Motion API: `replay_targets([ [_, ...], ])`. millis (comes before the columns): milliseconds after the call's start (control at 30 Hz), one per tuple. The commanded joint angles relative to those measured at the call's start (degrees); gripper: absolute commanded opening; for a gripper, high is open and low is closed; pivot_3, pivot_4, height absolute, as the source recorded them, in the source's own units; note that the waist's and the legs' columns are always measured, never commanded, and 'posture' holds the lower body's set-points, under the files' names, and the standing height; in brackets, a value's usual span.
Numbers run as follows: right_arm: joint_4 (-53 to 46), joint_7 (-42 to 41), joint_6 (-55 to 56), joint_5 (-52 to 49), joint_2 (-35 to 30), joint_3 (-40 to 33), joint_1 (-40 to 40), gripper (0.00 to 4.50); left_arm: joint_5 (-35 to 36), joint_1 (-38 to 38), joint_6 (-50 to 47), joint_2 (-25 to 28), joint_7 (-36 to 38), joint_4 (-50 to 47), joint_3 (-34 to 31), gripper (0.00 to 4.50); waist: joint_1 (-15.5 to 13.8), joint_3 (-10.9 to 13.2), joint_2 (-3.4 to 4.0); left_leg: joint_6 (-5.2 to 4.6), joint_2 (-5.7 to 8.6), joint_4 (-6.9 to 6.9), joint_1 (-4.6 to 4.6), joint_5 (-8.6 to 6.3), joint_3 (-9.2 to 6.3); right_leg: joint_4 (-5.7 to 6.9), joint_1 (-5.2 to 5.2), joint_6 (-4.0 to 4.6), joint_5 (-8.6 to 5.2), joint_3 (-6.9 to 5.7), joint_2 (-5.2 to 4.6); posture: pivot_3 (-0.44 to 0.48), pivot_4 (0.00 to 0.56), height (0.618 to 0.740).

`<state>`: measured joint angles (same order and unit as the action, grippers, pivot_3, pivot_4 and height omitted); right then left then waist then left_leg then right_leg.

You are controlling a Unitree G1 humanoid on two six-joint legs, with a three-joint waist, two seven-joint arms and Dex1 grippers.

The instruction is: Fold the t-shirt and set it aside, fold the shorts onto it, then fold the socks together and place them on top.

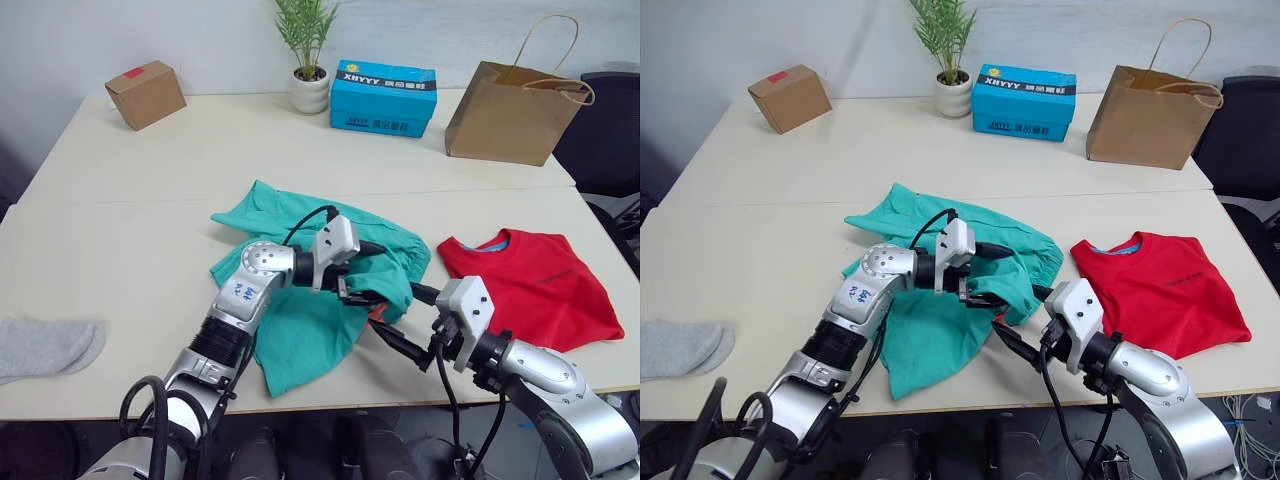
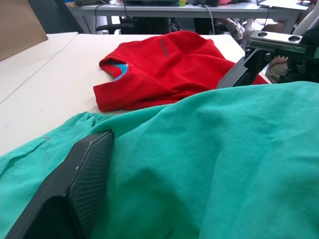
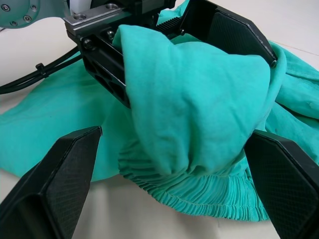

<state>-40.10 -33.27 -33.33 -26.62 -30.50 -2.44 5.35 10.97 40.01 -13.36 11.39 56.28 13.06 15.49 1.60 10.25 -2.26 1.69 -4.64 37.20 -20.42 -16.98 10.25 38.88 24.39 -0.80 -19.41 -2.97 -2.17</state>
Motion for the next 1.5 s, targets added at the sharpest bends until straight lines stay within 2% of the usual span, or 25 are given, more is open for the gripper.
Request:
replay_targets([
  [33, -2.93, 1.34, -0.24, -0.76, 0.0, -0.48, -0.29, 3.63, 0.17, 0.49, 1.08, 0.27, 0.22, -2.03, -0.31, 4.5, 0.01, 0.0, 0.0, 0.0, 0.0, 0.0, 0.0, 0.0, 0.0, 0.0, 0.0, 0.0, 0.0, 0.0, 0.0, 0.0, 0.15, 0.74],
  [267, -0.94, 0.47, 1.76, 0.82, -2.82, -3.74, 1.32, 1.23, 1.2, 0.15, 1.35, 1.65, 1.85, -2.54, -0.73, 4.5, -0.02, 0.0, 0.0, 0.0, 0.0, -0.01, -0.01, 0.0, 0.0, -0.02, 0.0, 0.0, 0.0, -0.01, -0.01, 0.0, 0.15, 0.74],
  [400, 3.78, -2.59, 5.54, 2.44, -5.96, -6.32, -0.13, 0.03, 0.77, -0.04, 5.62, 4.65, 8.59, -2.72, 1.22, 4.5, 0.08, 0.0, 0.0, 0.0, 0.01, 0.01, -0.02, 0.0, 0.0, -0.03, 0.0, 0.0, 0.0, -0.02, 0.0, 0.0, 0.15, 0.74],
  [467, 5.9, -3.68, 7.18, 2.75, -6.77, -7.09, -1.13, 0.03, 0.05, -0.2, 7.85, 6.27, 11.0, -2.46, 2.11, 4.5, 0.07, 0.0, 0.0, 0.0, 0.01, -0.02, 0.0, 0.0, 0.0, -0.03, 0.0, 0.0, 0.0, -0.02, 0.02, 0.0, 0.15, 0.74],
  [667, 12.9, -7.69, 12.98, 5.04, -8.58, -6.1, -5.44, 0.03, 4.93, -1.17, 9.36, 8.15, 14.73, -3.1, -2.15, 4.5, 0.08, 0.0, -0.01, 0.0, 0.01, -0.01, -0.01, 0.0, 0.0, -0.05, 0.0, 0.0, 0.0, -0.02, 0.0, 0.0, 0.15, 0.74],
  [800, 17.26, -10.88, 17.23, 6.67, -9.77, -5.49, -8.33, 0.03, 8.62, -5.45, 4.22, 14.1, 13.26, -10.08, -8.25, 4.5, 0.56, 0.01, 0.0, 0.02, -0.05, -0.06, 0.0, 0.0, 0.0, -0.05, 0.02, 0.0, 0.0, 0.0, 0.07, 0.0, 0.15, 0.74],
  [900, 19.79, -14.24, 20.51, 6.88, -11.59, -6.73, -7.61, 0.03, 8.51, -12.14, 3.7, 20.22, 12.73, -17.38, -11.47, 4.5, 0.4, 0.01, 0.01, 0.05, -0.09, -0.13, 0.0, 0.02, -0.06, -0.06, 0.05, 0.02, -0.01, 0.0, 0.1, 0.0, 0.15, 0.74],
  [967, 21.45, -17.13, 22.73, 7.03, -13.27, -7.09, -6.47, 0.03, 7.21, -20.22, 5.74, 25.69, 13.96, -23.39, -13.49, 4.5, 0.53, 0.01, 0.02, 0.05, -0.08, -0.13, 0.0, 0.0, -0.06, -0.11, 0.05, 0.02, -0.01, 0.01, 0.07, 0.0, 0.15, 0.74],
  [1067, 21.7, -18.96, 22.98, 6.19, -14.72, -7.38, -5.45, 0.03, 7.28, -29.21, 4.94, 29.9, 12.08, -30.89, -15.56, 4.5, 0.46, 0.02, 0.0, 0.02, -0.08, -0.22, 0.01, -0.08, -0.06, -0.26, 0.03, 0.02, -0.01, 0.07, 0.05, 0.0, 0.15, 0.74],
  [1233, 20.4, -21.36, 20.84, 4.29, -16.28, -8.38, -2.82, 0.03, 3.21, -38.4, 4.27, 30.26, 5.25, -40.91, -13.89, 4.5, -0.37, 0.02, 0.0, -0.29, 0.08, -0.09, -0.02, -0.24, -0.18, -0.33, -0.11, -0.06, 0.07, -0.02, -0.15, 0.0, 0.15, 0.74],
  [1400, 15.94, -23.43, 17.2, 1.51, -18.67, -10.09, 0.88, 0.03, -2.12, -45.96, 5.69, 29.28, 0.17, -45.61, -9.76, 4.5, 0.07, 0.0, 0.03, -0.52, 0.08, -0.18, 0.01, -0.44, -0.18, -0.61, -0.22, -0.11, 0.11, -0.02, -0.14, 0.0, 0.15, 0.74],
  [1500, 15.25, -24.28, 15.9, 0.69, -19.98, -11.13, 1.8, 0.03, -3.56, -47.02, 3.61, 27.73, -3.22, -47.64, -7.62, 4.5, 0.06, 0.0, 0.03, -0.52, 0.05, -0.17, 0.01, -0.47, -0.18, -0.67, -0.22, -0.11, 0.11, -0.02, -0.11, 0.0, 0.15, 0.74],
])
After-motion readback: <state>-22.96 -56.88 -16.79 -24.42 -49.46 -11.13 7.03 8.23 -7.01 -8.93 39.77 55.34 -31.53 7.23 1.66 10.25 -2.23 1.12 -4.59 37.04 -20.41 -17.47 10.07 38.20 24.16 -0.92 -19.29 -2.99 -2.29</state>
